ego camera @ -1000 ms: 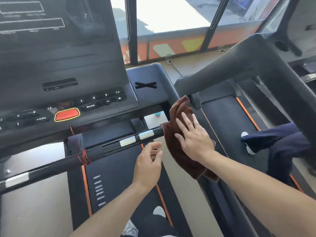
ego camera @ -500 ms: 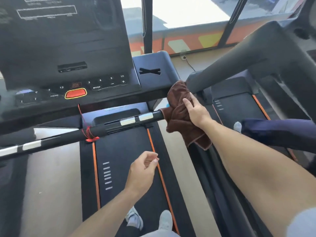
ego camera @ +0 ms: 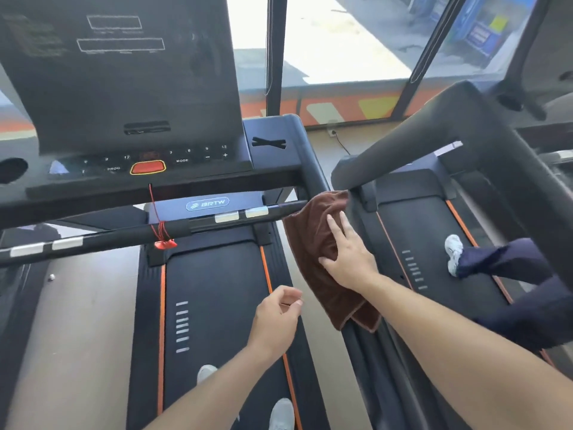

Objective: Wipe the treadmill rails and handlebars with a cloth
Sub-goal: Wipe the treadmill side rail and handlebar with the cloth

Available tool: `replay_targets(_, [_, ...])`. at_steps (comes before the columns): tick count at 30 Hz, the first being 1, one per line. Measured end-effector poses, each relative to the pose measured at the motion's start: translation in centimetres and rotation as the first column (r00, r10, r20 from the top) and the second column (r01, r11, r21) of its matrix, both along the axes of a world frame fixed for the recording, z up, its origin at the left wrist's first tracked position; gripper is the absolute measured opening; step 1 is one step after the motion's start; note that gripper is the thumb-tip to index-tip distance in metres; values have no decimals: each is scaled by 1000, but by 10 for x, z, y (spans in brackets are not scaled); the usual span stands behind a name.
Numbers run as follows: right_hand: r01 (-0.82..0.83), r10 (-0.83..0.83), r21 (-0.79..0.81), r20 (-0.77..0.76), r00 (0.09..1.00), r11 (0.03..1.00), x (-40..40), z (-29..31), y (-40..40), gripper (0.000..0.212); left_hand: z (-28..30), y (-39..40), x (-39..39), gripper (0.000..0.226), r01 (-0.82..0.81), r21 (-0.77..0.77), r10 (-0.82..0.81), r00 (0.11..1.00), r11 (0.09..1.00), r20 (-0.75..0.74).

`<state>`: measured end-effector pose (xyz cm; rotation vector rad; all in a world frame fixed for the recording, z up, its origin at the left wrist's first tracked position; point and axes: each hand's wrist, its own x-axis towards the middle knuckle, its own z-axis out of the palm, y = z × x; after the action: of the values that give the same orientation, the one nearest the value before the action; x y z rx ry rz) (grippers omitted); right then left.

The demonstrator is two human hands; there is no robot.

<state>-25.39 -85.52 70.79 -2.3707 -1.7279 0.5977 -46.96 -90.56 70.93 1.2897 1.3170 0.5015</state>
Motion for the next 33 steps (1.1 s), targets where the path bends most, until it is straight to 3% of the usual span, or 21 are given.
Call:
replay_targets(5, [-167, 162, 6, 213, 964, 986, -4, -7, 8, 72, 1, 19, -2, 15, -43, -35, 44, 999, 998, 26])
replay_targets(9, [-190, 167, 69, 257, 952, 979, -4, -10, 38, 56, 8, 53, -12, 16, -92, -12, 92, 995, 996, 24])
replay_targets(14, [28, -45, 231, 68, 997, 973, -8, -2, 104, 45, 17, 116, -32, 17, -123, 56, 119, 991, 991, 66])
replay_targets(23, [279, -255, 319, -116, 960, 906, -20, 21, 168, 21, 24, 209, -93, 26, -231, 186, 216, 972, 955, 96])
replay_targets(28, [347, -297, 306, -197, 934, 887, -32, 24, 183, 26, 28, 230, -94, 27, -238, 206, 219, 969, 949, 112])
replay_targets(33, [438, -368, 296, -263, 892, 849, -50, 23, 217, 44, 28, 231, -87, 26, -243, 198, 225, 968, 950, 107])
